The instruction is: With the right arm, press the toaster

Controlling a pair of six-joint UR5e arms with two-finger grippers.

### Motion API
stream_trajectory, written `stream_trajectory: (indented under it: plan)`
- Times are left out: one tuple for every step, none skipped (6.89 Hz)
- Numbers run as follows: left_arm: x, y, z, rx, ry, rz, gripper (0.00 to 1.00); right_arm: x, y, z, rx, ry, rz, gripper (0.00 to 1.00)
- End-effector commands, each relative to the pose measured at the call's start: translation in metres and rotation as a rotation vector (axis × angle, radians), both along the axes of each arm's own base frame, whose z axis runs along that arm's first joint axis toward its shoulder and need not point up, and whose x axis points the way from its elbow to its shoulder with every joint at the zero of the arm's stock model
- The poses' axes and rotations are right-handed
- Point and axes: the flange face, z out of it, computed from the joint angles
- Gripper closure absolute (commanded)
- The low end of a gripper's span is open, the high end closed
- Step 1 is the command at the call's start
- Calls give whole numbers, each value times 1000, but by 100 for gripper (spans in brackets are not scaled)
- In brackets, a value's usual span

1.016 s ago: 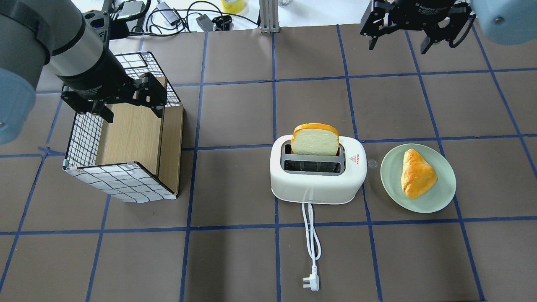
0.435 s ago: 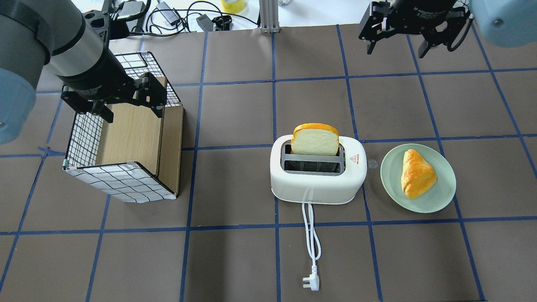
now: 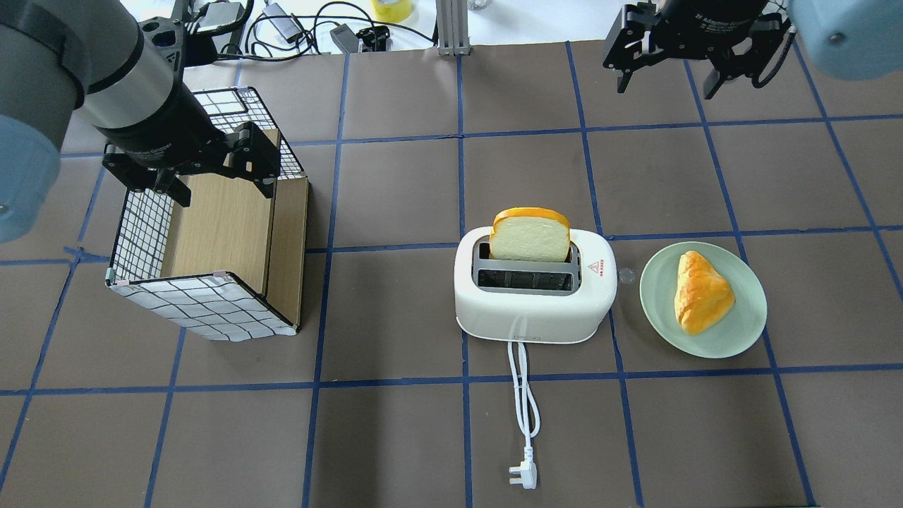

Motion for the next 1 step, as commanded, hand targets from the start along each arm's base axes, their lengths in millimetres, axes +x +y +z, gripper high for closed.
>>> stream_trajectory:
  plan:
    - [0, 0, 0, 0, 0, 0, 0, 0, 0, 0, 1, -1, 0, 0]
